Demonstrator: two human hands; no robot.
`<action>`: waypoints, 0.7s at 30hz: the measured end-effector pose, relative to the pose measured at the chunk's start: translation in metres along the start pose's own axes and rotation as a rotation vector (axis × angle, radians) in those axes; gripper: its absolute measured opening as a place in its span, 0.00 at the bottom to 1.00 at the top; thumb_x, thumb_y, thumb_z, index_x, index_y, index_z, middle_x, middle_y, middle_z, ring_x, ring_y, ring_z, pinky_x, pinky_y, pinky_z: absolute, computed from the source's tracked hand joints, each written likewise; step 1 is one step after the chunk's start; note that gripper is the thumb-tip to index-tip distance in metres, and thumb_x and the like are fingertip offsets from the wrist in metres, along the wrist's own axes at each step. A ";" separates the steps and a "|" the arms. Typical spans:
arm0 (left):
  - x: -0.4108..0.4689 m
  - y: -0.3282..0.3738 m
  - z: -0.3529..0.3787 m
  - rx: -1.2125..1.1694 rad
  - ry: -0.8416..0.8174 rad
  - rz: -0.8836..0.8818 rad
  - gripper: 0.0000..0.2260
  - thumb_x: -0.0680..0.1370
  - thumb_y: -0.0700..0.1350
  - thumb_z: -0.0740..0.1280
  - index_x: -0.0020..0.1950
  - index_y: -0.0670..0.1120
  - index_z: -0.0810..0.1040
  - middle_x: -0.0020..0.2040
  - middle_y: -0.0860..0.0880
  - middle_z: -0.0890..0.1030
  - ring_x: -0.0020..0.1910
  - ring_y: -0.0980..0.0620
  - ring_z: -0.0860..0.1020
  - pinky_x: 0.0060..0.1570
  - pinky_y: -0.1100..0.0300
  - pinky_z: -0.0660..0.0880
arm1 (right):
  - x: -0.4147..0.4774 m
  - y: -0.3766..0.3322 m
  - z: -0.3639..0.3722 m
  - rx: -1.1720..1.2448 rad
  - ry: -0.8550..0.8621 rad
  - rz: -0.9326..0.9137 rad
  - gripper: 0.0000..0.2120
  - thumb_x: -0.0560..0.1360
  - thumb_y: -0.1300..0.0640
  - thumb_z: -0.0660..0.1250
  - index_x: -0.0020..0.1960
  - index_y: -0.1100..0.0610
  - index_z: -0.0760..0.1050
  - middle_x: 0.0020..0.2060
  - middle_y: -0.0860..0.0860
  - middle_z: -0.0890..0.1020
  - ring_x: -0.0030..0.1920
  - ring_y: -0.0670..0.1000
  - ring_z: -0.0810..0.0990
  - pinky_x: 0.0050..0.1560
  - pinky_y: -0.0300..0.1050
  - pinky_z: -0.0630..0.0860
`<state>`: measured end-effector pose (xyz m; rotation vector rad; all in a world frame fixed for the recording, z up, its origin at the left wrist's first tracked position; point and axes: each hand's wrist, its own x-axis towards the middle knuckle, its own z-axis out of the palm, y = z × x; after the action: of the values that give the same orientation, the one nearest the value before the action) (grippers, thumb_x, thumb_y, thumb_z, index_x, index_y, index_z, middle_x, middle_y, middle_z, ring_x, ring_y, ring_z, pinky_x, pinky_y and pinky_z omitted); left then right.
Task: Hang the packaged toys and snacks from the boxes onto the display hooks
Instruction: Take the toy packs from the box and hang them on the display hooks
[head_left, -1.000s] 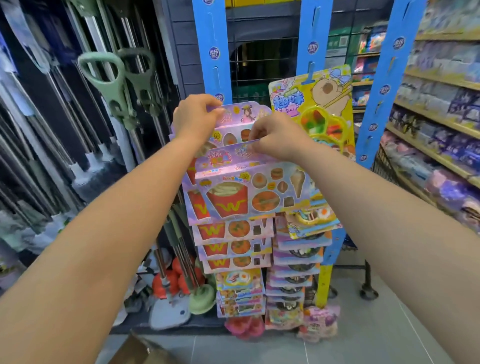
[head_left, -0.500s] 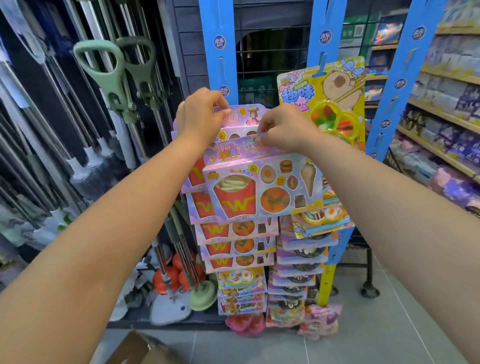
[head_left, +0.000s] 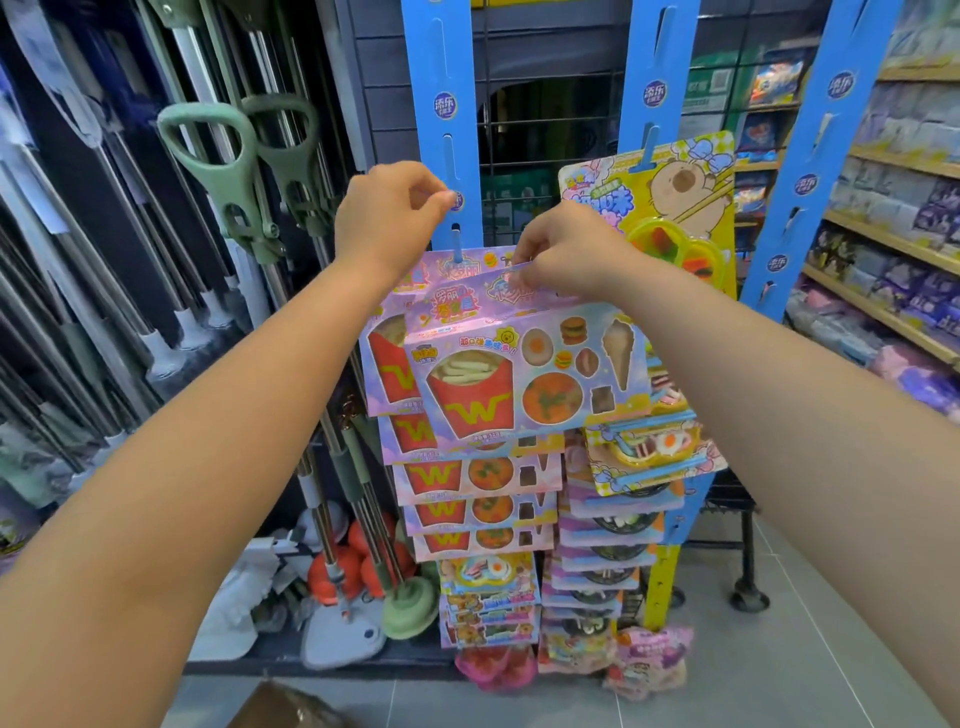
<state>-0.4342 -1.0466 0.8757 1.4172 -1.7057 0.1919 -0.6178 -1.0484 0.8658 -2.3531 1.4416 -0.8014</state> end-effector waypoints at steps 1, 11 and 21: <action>0.002 0.002 -0.002 -0.040 -0.003 0.022 0.10 0.77 0.48 0.64 0.50 0.44 0.81 0.47 0.48 0.83 0.45 0.51 0.79 0.50 0.56 0.76 | 0.003 -0.002 -0.002 0.002 0.012 -0.017 0.01 0.72 0.61 0.70 0.43 0.56 0.80 0.32 0.45 0.75 0.35 0.48 0.74 0.39 0.44 0.74; 0.026 0.021 -0.010 -0.207 -0.036 0.013 0.20 0.77 0.32 0.53 0.69 0.40 0.66 0.61 0.44 0.71 0.49 0.54 0.72 0.53 0.71 0.69 | 0.044 -0.030 -0.035 0.098 0.248 -0.172 0.12 0.70 0.62 0.71 0.39 0.52 0.69 0.33 0.43 0.72 0.33 0.42 0.71 0.35 0.34 0.70; 0.041 0.023 -0.020 -0.221 -0.147 -0.132 0.23 0.70 0.31 0.51 0.62 0.46 0.67 0.38 0.57 0.75 0.48 0.44 0.75 0.51 0.46 0.68 | 0.061 -0.044 -0.041 0.111 0.328 -0.166 0.13 0.70 0.61 0.72 0.41 0.55 0.67 0.38 0.50 0.78 0.41 0.48 0.76 0.36 0.33 0.71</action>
<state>-0.4419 -1.0563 0.9257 1.3987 -1.6854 -0.1731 -0.5876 -1.0789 0.9398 -2.3601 1.2849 -1.3281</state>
